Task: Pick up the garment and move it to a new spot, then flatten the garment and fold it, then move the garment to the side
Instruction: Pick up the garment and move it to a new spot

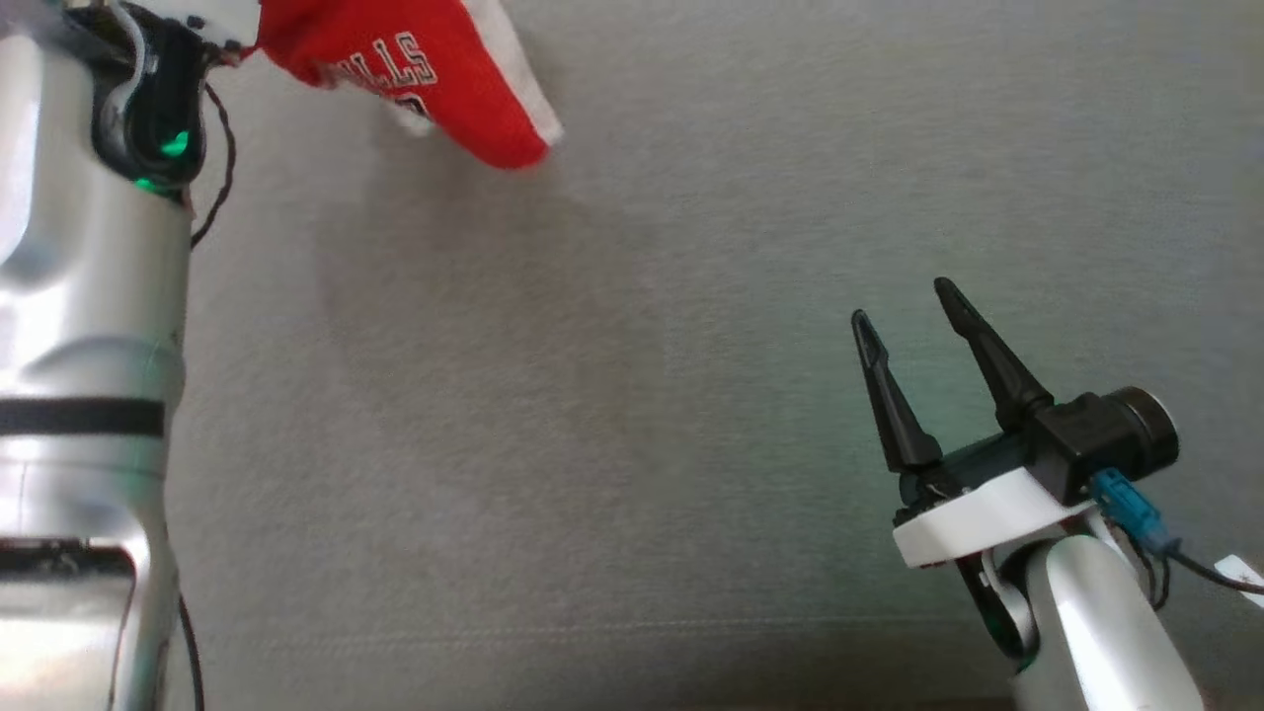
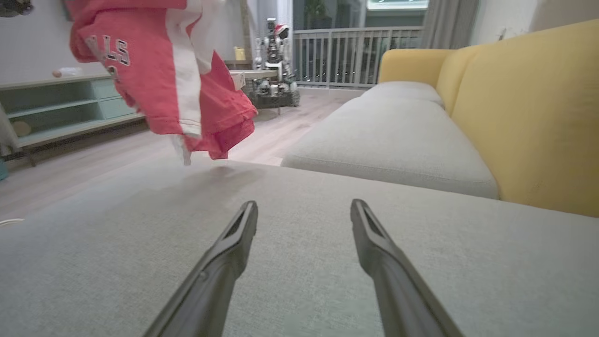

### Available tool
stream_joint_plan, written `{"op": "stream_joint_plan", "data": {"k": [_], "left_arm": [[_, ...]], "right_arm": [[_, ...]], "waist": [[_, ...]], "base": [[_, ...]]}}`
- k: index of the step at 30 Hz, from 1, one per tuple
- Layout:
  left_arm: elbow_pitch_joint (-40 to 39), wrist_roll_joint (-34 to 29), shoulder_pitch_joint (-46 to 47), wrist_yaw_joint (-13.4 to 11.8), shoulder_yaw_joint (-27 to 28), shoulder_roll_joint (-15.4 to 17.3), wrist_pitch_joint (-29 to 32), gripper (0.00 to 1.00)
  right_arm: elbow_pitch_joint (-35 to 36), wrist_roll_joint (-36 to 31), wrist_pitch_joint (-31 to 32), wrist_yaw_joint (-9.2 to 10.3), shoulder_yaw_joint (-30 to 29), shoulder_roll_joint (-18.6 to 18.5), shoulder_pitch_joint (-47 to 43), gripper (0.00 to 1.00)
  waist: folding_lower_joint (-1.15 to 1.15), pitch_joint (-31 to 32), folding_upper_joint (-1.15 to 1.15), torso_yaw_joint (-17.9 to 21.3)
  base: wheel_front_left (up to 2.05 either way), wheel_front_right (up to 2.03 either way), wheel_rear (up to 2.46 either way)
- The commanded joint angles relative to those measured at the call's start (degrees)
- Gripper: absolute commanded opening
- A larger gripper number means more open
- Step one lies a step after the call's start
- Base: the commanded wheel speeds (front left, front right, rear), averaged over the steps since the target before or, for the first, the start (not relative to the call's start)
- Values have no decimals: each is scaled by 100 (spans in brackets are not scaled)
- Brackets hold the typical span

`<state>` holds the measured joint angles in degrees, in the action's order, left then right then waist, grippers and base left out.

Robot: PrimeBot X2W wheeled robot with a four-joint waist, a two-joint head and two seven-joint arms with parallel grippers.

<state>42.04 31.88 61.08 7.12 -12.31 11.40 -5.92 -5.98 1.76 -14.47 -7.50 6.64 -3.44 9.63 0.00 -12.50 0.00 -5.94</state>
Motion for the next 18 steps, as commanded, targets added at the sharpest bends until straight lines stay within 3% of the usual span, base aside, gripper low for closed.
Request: {"op": "stream_joint_plan", "data": {"k": [1, 6, 11, 18], "left_arm": [[-427, 149, 114, 35, 51, 254, 104, 0], [-1457, 536, -312, 36, -194, 180, 598, 0], [-2194, 677, -854, -24, -480, -122, 904, 0], [-2240, 965, -1887, -159, -844, -641, 808, 0]], "right_arm": [[178, 65, -52, 1, 148, 55, -21, 100], [256, 167, -52, 1, 136, 56, -68, 100], [381, 246, -52, 1, 173, 56, -61, 100], [493, 357, -52, 1, 132, 56, -79, 100]], "waist": [[0, 291, 0, 368], [0, 431, 0, 926], [0, 419, 0, 1488], [0, 213, 0, 2032]], "base": [[0, 0, 0], [0, 0, 0], [0, 0, 0], [0, 0, 0]]}}
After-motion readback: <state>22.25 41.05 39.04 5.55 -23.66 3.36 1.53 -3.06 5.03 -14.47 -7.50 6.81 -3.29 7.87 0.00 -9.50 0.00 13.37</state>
